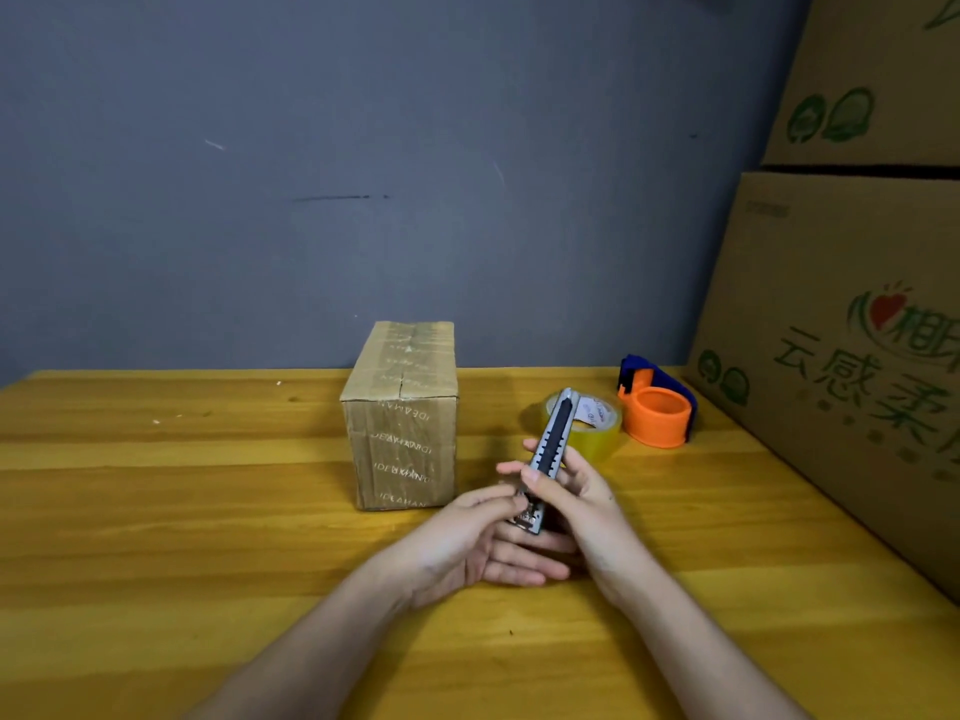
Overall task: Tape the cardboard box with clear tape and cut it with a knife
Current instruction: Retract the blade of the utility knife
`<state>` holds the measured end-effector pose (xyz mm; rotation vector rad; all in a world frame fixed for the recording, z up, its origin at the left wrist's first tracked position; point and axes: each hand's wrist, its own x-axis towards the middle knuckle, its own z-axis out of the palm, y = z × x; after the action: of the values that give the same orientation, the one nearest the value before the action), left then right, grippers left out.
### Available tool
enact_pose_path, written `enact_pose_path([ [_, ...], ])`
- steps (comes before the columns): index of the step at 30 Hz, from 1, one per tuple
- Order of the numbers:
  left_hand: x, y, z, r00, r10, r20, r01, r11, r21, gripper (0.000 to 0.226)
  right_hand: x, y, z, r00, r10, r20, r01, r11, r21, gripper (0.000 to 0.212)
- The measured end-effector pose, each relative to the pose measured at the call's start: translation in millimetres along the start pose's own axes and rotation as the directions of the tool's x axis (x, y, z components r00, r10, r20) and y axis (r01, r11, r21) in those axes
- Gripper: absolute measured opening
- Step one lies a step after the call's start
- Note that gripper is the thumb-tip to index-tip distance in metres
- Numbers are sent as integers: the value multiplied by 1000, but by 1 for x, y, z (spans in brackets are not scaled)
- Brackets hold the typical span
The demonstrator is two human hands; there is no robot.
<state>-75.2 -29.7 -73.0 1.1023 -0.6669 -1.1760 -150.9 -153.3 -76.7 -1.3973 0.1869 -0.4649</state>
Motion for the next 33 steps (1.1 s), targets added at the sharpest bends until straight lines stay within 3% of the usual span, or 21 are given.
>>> enact_pose_path([
  [12, 5, -12, -3, 992, 112, -60, -103, 986, 133, 22, 0, 5, 6, 998, 53, 42, -56, 994, 92, 26],
  [16, 11, -14, -1, 967, 184, -177, -147, 968, 206, 17, 2, 9, 5, 999, 39, 32, -39, 999, 30, 18],
  [19, 19, -18, 0, 922, 249, -298, -147, 935, 324, 9, 3, 11, 6, 999, 19, -50, -21, 999, -40, 19],
  [21, 24, -21, -2, 879, 318, -356, -121, 870, 478, 11, 5, 11, 4, 994, -31, -108, 16, 991, -135, 18],
  [25, 31, -22, -1, 803, 469, -367, 25, 589, 808, 34, 13, 6, -2, 983, -91, -158, 49, 967, -252, 22],
  [29, 34, -16, 13, 764, 503, -404, 63, 565, 822, 42, 22, 2, 2, 970, -63, -234, -3, 962, -274, 29],
  [33, 40, -7, 17, 713, 492, -500, 278, 456, 845, 33, 40, 5, -2, 957, 33, -288, -156, 897, -415, 50],
])
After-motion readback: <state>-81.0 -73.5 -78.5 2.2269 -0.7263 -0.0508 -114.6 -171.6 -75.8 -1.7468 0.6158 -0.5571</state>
